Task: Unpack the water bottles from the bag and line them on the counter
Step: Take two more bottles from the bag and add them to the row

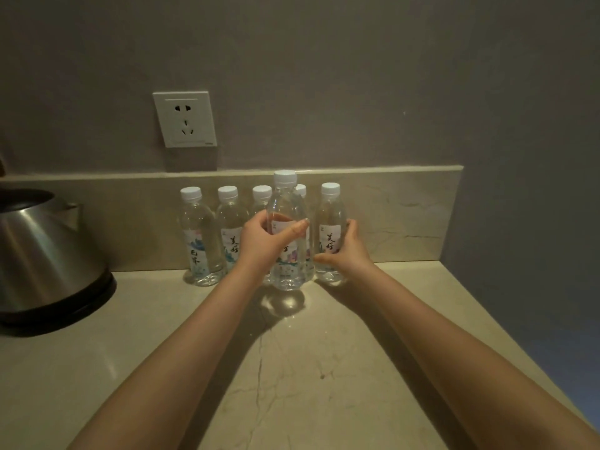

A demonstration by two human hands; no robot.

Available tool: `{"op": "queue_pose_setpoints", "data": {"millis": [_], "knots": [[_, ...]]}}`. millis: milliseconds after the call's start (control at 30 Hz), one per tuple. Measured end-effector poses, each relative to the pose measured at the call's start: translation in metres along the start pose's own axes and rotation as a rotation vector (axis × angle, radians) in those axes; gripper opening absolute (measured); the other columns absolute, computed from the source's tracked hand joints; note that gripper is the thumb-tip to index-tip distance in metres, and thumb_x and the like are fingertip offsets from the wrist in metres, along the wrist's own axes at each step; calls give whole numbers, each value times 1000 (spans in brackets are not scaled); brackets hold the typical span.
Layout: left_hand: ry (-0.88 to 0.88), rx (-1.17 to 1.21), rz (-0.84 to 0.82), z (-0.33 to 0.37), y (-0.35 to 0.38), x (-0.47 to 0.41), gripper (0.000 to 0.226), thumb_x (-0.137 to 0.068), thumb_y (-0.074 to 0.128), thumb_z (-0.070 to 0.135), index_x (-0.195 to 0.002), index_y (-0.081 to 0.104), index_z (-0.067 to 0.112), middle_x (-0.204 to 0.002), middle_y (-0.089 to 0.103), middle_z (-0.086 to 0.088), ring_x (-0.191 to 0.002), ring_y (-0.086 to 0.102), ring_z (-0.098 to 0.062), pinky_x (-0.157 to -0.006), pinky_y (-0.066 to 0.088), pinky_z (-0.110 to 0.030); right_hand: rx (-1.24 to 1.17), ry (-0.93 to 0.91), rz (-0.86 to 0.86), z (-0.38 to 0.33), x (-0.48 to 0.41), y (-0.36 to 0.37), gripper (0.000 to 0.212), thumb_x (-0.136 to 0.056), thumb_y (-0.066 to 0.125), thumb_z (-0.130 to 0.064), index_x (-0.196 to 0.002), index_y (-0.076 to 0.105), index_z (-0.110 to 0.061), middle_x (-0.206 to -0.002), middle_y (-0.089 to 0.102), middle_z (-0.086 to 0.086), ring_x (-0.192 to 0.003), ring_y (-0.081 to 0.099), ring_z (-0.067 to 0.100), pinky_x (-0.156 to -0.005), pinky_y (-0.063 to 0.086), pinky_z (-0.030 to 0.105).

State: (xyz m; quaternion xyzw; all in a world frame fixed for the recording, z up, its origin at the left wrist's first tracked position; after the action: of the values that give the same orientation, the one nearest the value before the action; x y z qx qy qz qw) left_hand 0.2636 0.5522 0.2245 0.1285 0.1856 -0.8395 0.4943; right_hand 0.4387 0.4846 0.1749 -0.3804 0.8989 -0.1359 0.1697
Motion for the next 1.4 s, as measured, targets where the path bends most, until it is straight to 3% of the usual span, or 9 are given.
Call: {"op": "queue_pose_setpoints", "data": {"millis": [200,333,467,567,667,833,1067,1200,1400], "knots": [[-7,-25,9,2,1,2,41,-64,77,49,-93,61,24,-95,65,1,-87,62,-17,-71,51,-30,257,-75,-121,-8,1,-8,84,-65,84,-29,-123,24,-22,-111,58,3,-95,62,17,-86,55,38],[16,-16,-6,10,9,8,40,-64,78,48,-92,62,23,-85,60,7,-74,55,-7,-63,45,-21,301,-41,-239,-14,6,-23,94,-68,83,-19,-138,21,-13,-127,51,7,-113,55,23,-97,48,38],[-2,19,-86,16,35,14,51,-58,79,52,-96,64,20,-94,64,4,-84,61,-13,-69,52,-28,136,-147,-7,-52,15,-81,33,-87,55,-3,-119,54,-6,-110,59,11,-89,54,17,-68,41,20],[-4,-12,-167,24,69,20,61,-56,79,54,-103,63,18,-94,64,8,-79,62,-1,-57,48,-14,-122,-293,33,-91,33,-123,14,-93,52,-22,-100,62,-17,-77,56,-3,-62,48,5,-54,39,17],[22,-25,-228,35,104,25,56,-60,82,47,-102,63,16,-90,62,12,-70,60,7,-50,44,-6,57,-400,-46,-108,48,-127,21,-86,61,-40,-92,63,-20,-75,57,-4,-60,50,2,-54,42,17],[10,-86,-301,43,134,27,44,-70,76,47,-100,61,18,-93,66,4,-87,64,-15,-69,53,-27,184,-372,104,-88,39,-131,23,-83,67,-34,-88,59,-13,-80,56,-4,-71,51,11,-63,44,28],[409,-463,85,89,72,-20,27,-91,55,28,-104,67,7,-103,67,-7,-98,60,-21,-87,48,-36,392,-434,142,-78,-2,-120,21,-87,61,-37,-92,55,-18,-93,53,-5,-82,48,12,-71,37,25],[395,-855,38,87,66,-43,30,-92,49,24,-116,63,12,-122,61,-3,-119,50,-22,-99,35,-41,417,-413,109,-72,-26,-100,29,-88,60,-37,-101,59,-11,-104,58,4,-89,50,15,-78,41,30],[381,-959,9,65,65,-43,15,-87,45,15,-85,60,15,-74,60,2,-78,51,-19,-95,35,-40,233,-366,182,-38,-16,-91,53,-86,59,-46,-129,46,-19,-114,49,-1,-89,48,7,-77,43,25]]}}
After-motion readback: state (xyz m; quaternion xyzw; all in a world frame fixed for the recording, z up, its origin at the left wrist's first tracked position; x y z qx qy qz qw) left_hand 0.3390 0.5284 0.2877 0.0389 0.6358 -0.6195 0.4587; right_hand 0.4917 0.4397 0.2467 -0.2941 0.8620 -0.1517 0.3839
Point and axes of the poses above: each hand's wrist, its own x-axis away from the middle knuckle, its own y-axis out of the palm, z = x × y, the point moved 4 cm from there along -x, towards the middle knuckle
